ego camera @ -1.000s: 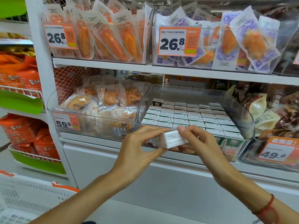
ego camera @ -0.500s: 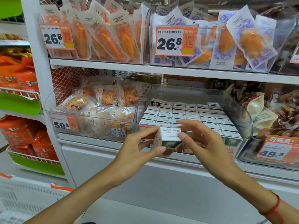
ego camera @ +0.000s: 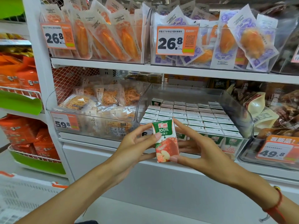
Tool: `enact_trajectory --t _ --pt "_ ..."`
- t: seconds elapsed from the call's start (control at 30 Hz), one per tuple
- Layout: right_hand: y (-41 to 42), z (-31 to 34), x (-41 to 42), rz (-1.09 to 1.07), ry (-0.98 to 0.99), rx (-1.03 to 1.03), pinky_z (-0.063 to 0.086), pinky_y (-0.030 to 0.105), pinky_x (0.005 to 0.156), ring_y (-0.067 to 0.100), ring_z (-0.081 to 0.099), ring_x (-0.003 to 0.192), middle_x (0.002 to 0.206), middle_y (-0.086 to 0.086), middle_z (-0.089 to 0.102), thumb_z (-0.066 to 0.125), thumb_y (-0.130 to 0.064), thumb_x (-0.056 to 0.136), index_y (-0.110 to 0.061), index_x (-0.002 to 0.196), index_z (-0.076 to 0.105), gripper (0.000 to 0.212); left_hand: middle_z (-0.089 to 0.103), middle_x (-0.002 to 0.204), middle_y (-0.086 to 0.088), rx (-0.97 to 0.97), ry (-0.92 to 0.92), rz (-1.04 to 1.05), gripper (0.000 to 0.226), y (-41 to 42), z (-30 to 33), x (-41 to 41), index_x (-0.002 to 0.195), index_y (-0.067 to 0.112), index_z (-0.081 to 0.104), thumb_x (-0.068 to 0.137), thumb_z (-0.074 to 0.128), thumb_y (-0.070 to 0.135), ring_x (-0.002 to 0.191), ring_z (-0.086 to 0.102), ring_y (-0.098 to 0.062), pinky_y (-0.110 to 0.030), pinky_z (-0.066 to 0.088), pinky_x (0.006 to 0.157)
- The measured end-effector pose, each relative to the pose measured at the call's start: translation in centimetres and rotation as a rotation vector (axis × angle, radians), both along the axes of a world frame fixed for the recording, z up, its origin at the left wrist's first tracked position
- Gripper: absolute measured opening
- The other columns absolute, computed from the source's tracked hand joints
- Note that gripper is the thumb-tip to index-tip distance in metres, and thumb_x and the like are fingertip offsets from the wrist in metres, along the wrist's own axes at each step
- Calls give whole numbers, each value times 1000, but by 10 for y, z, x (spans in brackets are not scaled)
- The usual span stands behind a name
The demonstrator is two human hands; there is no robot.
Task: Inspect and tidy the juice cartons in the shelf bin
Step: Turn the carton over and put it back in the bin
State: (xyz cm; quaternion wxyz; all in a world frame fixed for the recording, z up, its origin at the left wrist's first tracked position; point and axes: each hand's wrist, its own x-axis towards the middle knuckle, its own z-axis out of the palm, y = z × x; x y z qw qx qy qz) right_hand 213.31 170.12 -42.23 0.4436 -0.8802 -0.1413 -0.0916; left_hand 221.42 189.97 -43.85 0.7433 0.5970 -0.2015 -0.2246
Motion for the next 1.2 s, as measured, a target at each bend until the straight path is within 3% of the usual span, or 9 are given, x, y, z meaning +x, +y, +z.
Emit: enact_trajectory --t 0.13,0.23,0.4,0.5,0.77,0.87,1.0,1.1,1.2 --pt "-3 -2 4 -8 -9 -57 53 21 93 0 65 105 124 -24 63 69 -48 77 -49 140 40 69 76 103 -1 -39 146 86 56 1 2 6 128 28 58 74 74 31 88 73 -12 -24 58 63" --pt "1 -5 5 -41 -14 -3 53 18 87 0 67 99 111 -24 70 63 -50 81 -43 135 50 57 76 104 -5 -17 213 128 53 0 2 7 126 23 62 75 74 33 86 73 -12 -22 57 62" --pt "10 -7 11 -128 80 217 57 21 67 13 73 77 87 -6 77 57 -56 77 -29 110 71 45 77 92 -3 166 317 132 40 -2 -2 4 101 20 72 75 75 50 75 73 -7 -22 57 58" --pt "10 -7 13 -171 193 373 57 21 63 19 74 72 84 7 76 61 -54 76 -21 96 76 41 77 81 0 274 333 101 54 1 -4 6 106 19 67 71 72 60 72 73 -6 -24 57 56" --pt "3 -8 12 -204 279 431 56 19 64 21 74 76 90 5 76 65 -47 79 -18 93 79 35 77 83 -2 280 318 60 68 3 -5 6 110 19 63 57 76 59 75 74 -9 -27 59 59" --pt "2 -7 12 -162 309 456 57 20 69 21 74 83 95 5 76 64 -48 80 -24 100 77 34 77 95 -5 189 264 85 63 1 -5 7 116 20 61 62 78 48 84 75 -14 -27 60 65" --pt "3 -9 13 -134 305 469 57 26 83 17 72 96 101 1 76 66 -50 76 -30 120 66 48 76 102 -1 28 22 144 47 -2 0 7 125 26 55 82 73 24 94 73 -17 -22 59 76" --pt "9 -10 13 -132 231 383 53 20 86 8 68 102 105 -9 74 68 -43 77 -32 123 61 48 73 108 12 53 -186 119 60 -4 7 0 124 37 54 68 75 35 100 69 -5 -17 55 78" --pt "14 -12 11 -91 151 290 51 13 87 1 65 106 111 -20 70 66 -37 81 -33 125 59 45 69 107 25 102 -318 93 54 -5 9 -4 118 39 56 67 74 36 102 64 6 -8 50 77"
